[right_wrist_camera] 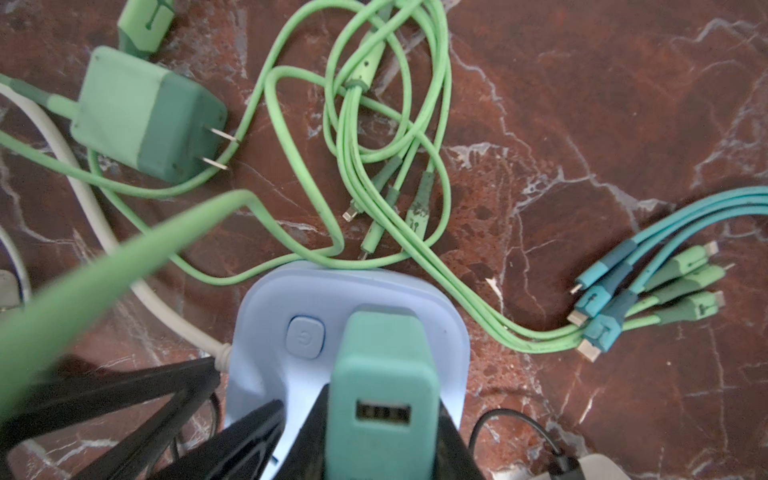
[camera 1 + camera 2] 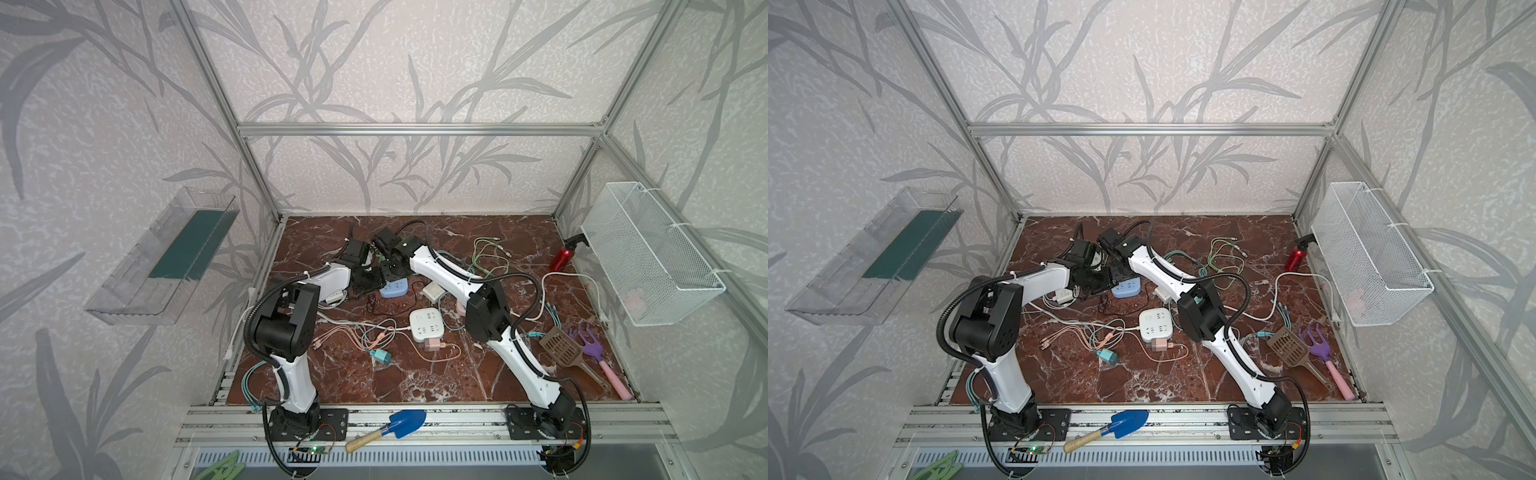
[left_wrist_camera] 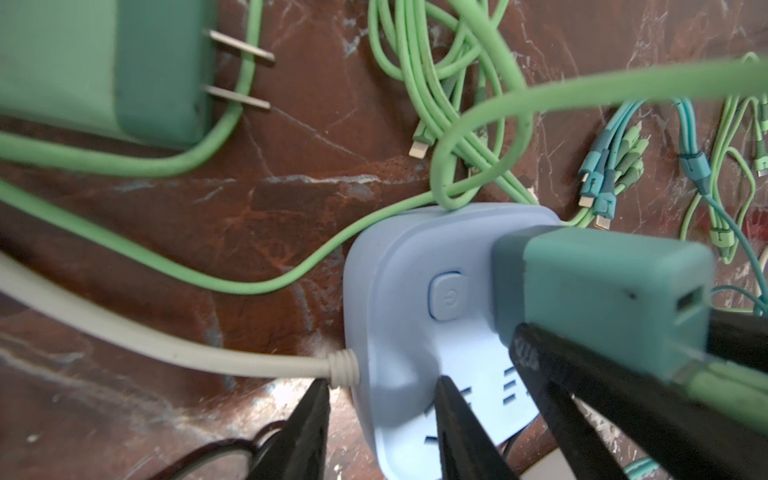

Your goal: Pull the plug off the socket

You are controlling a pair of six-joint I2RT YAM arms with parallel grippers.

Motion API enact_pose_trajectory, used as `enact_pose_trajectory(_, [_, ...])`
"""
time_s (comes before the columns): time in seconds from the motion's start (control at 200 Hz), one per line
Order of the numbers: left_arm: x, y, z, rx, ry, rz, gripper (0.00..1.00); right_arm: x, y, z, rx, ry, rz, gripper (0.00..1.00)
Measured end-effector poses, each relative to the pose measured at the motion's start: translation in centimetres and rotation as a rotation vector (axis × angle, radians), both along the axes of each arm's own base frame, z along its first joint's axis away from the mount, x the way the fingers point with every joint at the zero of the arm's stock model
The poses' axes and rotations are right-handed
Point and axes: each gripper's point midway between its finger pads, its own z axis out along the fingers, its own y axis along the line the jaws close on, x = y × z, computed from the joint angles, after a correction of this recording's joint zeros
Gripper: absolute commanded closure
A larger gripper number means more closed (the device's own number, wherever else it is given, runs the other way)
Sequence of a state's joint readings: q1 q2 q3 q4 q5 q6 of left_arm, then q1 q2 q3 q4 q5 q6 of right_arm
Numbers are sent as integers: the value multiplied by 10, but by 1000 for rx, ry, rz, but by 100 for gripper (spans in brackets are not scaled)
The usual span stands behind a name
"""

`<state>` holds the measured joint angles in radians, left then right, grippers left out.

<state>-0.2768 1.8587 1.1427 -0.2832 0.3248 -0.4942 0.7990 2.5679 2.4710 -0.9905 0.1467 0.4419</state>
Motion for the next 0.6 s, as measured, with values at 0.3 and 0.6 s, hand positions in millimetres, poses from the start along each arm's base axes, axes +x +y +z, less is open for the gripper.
enact_pose_trajectory(0.3, [-1,2,-1,13,3,0,55,-1,1,-3,15,0,-3,85])
enact_pose_trajectory(0.6, [-1,-3,-1,-28,13,-2,53,-1,1,-3,36,-15,-15,84])
